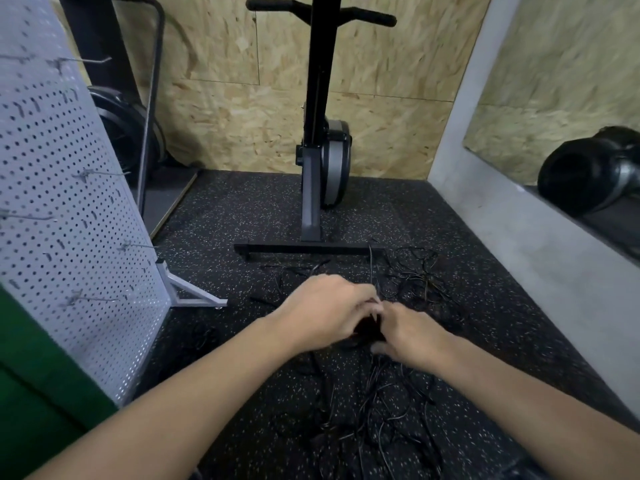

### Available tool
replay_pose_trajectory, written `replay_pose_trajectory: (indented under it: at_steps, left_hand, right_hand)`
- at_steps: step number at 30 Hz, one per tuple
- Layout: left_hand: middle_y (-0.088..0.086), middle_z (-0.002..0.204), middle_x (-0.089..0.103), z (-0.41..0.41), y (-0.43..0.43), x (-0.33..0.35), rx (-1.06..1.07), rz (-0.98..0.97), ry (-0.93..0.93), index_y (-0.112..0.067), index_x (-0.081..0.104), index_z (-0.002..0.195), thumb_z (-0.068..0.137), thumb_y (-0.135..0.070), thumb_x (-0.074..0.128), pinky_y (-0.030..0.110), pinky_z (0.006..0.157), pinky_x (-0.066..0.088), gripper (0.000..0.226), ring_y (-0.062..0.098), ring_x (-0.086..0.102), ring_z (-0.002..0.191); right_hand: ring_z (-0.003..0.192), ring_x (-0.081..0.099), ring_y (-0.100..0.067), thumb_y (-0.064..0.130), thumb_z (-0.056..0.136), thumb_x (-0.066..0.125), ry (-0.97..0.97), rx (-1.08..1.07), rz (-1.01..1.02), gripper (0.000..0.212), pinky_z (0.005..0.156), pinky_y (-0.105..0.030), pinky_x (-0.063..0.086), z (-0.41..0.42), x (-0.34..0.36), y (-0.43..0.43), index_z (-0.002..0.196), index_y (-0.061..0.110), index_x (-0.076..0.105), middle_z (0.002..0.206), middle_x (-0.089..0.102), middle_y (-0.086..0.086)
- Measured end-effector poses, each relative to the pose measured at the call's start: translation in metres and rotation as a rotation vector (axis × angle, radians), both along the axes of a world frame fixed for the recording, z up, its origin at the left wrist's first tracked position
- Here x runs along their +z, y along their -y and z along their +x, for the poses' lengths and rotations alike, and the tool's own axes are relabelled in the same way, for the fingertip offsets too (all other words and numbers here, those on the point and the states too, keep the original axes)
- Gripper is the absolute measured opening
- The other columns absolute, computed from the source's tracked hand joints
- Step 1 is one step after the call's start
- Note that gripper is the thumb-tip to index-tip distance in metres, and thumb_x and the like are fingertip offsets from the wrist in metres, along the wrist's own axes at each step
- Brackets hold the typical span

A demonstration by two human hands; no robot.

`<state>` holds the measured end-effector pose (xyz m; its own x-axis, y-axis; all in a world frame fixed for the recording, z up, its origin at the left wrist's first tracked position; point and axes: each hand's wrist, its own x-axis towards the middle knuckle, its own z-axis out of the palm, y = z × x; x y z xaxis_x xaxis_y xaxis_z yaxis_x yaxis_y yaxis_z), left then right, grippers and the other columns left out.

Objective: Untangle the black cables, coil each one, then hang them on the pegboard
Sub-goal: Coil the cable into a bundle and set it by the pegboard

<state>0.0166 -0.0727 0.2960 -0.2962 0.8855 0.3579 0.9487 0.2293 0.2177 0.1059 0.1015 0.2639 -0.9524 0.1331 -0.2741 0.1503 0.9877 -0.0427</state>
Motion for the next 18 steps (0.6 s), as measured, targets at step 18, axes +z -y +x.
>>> replay_pose_trajectory:
  at_steps: [18]
  left_hand:
    - [0.026,0.091,0.068,-0.080,0.019,-0.051,0.174,0.243,1.374,0.009,0.072,0.092,0.104,-0.031,0.063,0.035,0.084,0.054,0.043,0.025,0.063,0.082]
  right_hand:
    - [0.111,0.064,0.003,0.031,0.088,0.083,-0.478,0.107,-0.688,0.050,0.095,-0.019,0.047,0.008,0.044,0.009,0.121,0.034,0.046,0.117,0.067,0.026]
